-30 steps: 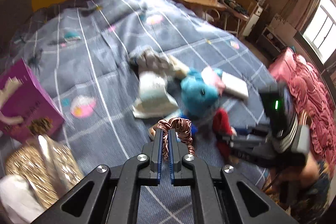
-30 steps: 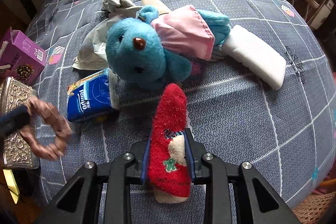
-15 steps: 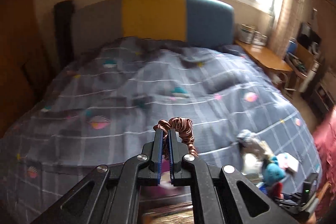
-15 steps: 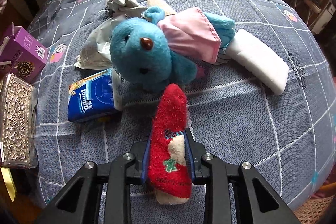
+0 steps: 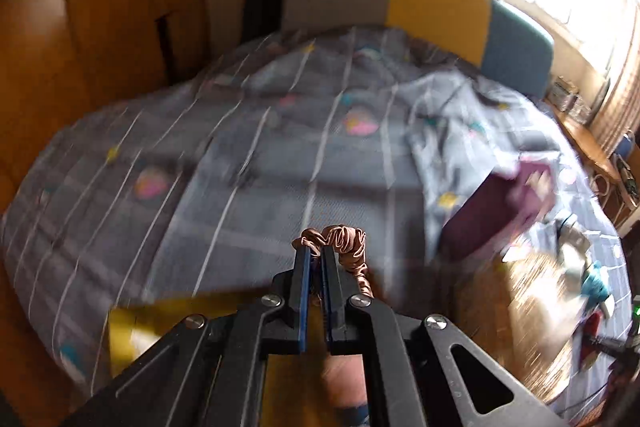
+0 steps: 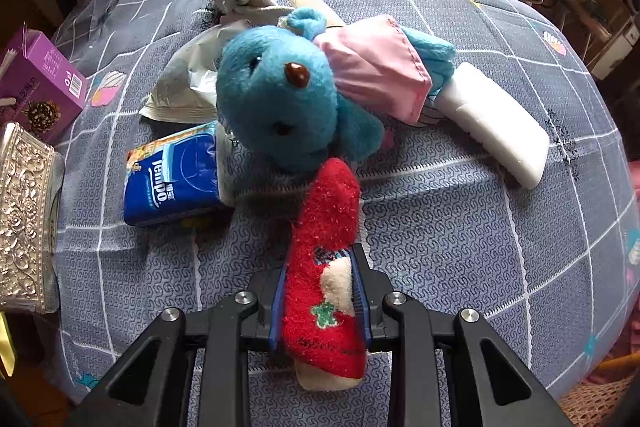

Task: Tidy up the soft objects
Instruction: 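Carry the scrunchie to the gold tray and release it with the left tool, then carry the red sock to the gold tray and release it with the right tool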

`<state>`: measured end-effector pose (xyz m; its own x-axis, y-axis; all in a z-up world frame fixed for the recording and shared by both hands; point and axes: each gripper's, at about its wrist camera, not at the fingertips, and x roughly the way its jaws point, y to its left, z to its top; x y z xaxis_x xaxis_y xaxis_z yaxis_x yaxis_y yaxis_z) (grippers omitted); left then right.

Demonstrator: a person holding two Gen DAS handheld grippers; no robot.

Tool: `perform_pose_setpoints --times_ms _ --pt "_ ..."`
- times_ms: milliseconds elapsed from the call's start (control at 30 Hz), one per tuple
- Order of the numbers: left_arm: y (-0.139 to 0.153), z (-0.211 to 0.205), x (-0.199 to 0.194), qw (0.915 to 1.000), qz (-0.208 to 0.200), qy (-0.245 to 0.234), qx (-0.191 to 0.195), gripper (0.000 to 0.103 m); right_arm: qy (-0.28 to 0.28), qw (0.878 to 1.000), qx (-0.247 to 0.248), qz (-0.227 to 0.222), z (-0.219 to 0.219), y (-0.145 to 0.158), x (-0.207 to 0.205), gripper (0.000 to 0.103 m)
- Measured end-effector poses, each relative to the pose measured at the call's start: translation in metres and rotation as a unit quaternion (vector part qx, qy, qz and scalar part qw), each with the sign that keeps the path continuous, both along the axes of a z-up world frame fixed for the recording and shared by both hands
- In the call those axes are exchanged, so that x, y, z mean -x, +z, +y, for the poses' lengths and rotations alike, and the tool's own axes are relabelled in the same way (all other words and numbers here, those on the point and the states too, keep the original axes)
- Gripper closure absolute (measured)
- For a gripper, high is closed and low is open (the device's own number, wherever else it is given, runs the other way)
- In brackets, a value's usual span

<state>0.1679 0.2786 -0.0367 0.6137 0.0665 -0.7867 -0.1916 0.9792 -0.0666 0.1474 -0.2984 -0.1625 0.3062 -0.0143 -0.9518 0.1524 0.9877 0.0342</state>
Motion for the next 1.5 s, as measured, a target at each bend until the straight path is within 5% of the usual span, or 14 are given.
perform_pose_setpoints --times_ms 233,333,533,733,1167,1333,1500 --pt "-0.053 0.015 0.057 0.999 0.024 0.038 -0.011 0.097 0.008 1.0 0.012 -0.006 0.009 0.003 0.003 0.078" --pt "-0.066 0.017 0.073 0.9986 0.033 0.042 0.005 0.077 0.004 1.0 -0.018 -0.019 0.007 0.009 0.009 0.083" --pt "-0.072 0.014 0.095 0.9985 0.031 0.044 0.007 0.071 0.006 0.993 -0.102 -0.053 0.012 0.031 0.023 0.084" --pt "-0.061 0.0 0.108 0.9997 0.009 0.023 0.006 0.071 0.031 0.992 -0.102 -0.069 0.027 0.056 0.021 0.084" --pt "-0.049 -0.01 0.141 0.9999 -0.004 0.015 -0.001 0.071 0.106 0.989 0.0 -0.105 0.116 0.122 -0.102 0.084" --pt "-0.044 -0.008 0.153 0.9994 -0.015 0.017 -0.024 0.071 0.121 0.981 -0.023 -0.148 0.166 0.152 -0.139 0.083" --pt "-0.039 -0.01 0.163 0.9981 -0.028 0.017 -0.053 0.07 0.206 0.959 -0.056 -0.188 0.24 0.179 -0.138 0.084"
